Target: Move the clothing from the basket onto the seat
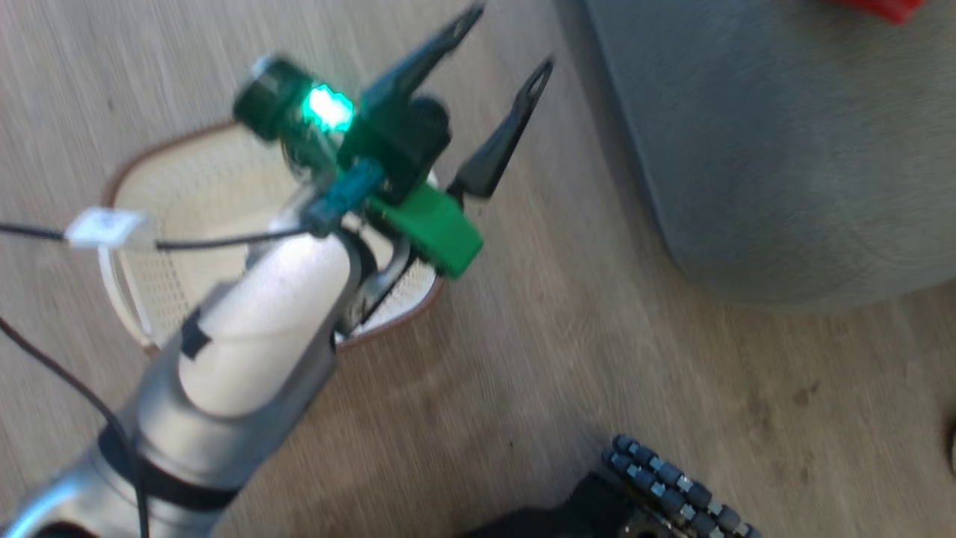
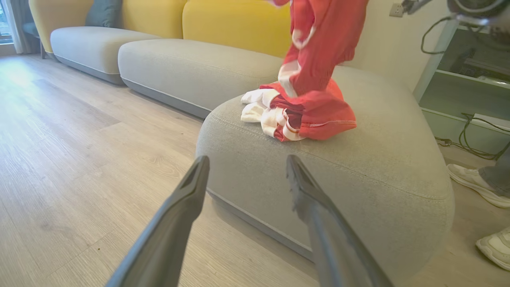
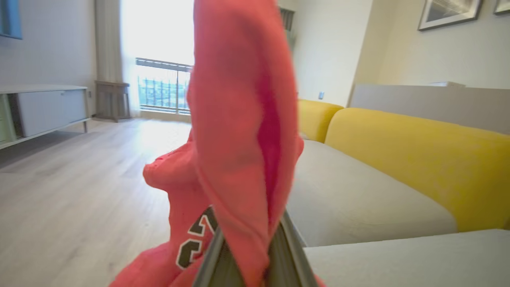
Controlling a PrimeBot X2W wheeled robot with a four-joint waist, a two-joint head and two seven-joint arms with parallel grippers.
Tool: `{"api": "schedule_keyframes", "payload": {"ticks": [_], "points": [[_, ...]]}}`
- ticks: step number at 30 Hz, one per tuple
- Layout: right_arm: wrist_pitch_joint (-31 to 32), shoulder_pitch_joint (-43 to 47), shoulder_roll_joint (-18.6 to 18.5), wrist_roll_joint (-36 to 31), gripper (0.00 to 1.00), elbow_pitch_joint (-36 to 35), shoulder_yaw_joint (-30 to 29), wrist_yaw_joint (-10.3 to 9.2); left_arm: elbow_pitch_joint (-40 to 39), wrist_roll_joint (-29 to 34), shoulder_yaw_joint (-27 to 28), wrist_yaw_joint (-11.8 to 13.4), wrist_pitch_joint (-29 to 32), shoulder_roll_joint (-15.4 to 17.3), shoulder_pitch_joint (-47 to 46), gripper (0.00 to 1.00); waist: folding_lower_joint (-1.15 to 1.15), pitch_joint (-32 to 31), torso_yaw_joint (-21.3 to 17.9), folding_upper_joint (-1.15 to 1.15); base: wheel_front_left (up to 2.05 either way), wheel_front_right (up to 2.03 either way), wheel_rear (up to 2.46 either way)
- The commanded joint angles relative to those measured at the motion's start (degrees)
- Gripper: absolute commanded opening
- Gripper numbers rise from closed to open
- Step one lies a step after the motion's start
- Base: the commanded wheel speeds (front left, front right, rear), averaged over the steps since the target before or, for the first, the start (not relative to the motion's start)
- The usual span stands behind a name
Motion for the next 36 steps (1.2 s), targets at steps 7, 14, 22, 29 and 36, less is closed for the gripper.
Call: {"api": "schedule_keyframes", "payload": {"ticks": [7,14,22,29,36], "points": [[3.16,-14.54,-11.28,-1.41,0.0,9.99,-10.19,-0.02,-4.47,2.01,1.72,-0.94,2.09,-0.4,-9.04,1.0,-0.03,11.03,3.88,0.0,0.0,0.0,0.0],[1.24,-14.64,-13.11,-6.25,0.0,23.92,-17.33,-0.02,-5.21,2.86,0.7,-1.27,3.74,-0.76,-11.82,1.0,-0.03,16.1,5.13,0.0,0.0,0.0,0.0],[-0.85,-13.26,-6.84,-7.45,1.0,33.12,-16.76,-0.02,-4.31,2.64,0.46,-0.14,3.55,0.96,-8.62,1.0,-0.03,15.51,4.2,0.0,0.0,0.0,0.0],[-1.15,-3.98,-4.86,-4.59,1.0,26.13,-4.7,-0.02,-1.09,-0.51,1.29,1.07,-0.69,1.0,-2.43,1.0,-0.03,5.5,2.84,0.0,0.0,0.0,0.0],[-1.0,13.23,-7.52,1.15,1.0,13.16,1.5,-0.02,2.92,-4.35,2.31,2.38,-5.39,0.04,4.81,1.0,-0.03,-5.64,3.4,0.0,0.0,0.0,0.0]]}}
